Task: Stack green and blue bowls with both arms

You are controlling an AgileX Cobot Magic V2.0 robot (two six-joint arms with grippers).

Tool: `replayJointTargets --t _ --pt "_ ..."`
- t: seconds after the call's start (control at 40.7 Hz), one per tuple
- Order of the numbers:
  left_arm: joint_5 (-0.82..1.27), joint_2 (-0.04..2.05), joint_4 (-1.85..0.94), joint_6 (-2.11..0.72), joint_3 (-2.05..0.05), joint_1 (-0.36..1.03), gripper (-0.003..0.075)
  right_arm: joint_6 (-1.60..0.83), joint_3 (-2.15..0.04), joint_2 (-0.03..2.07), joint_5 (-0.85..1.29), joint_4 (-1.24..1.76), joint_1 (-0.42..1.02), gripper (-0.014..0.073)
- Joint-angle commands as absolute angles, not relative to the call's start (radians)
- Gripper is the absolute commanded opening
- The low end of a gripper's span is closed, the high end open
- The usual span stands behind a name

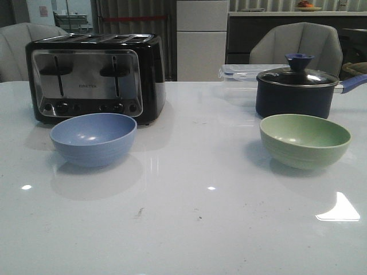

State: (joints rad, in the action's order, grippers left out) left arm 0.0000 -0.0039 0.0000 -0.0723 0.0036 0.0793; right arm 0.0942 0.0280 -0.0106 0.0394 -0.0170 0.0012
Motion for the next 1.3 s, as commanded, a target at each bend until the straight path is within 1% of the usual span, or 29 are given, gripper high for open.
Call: replayJointTargets --t 0.0,0.614,0.786,0.909,1.032,1.18,1.278 --pt "-0.094 -0.024 -0.011 -0.063 0.008 0.079 0.0093 0.085 0.025 -0.03 -0.04 -0.017 -0.005 0.0057" --pt "-0.098 -0.024 -0.011 -0.063 0.008 0.079 0.0093 0.085 0.025 -0.03 -0.04 -0.017 -0.005 0.0057" --pt "-0.126 -0.024 -0.047 -0.063 -0.014 0.079 0.0093 0.085 -0.01 -0.03 -0.103 -0.017 -0.005 0.0057" --pt "-0.114 -0.023 -0.047 -0.063 -0.096 0.079 0.0093 0.085 -0.105 -0.03 -0.051 -0.022 -0.005 0.0057" --pt "-0.032 0.004 -0.048 -0.063 -0.24 0.079 0.0093 0.085 -0.226 -0.003 0.026 -0.051 -0.005 0.0057" --pt "0.077 0.116 -0.048 -0.063 -0.448 0.079 0.0093 0.085 -0.396 0.088 0.115 -0.058 -0.005 0.0057" --pt "0.189 0.215 -0.048 -0.063 -0.584 0.079 0.0093 0.085 -0.505 0.177 0.193 -0.058 -0.005 0.0057"
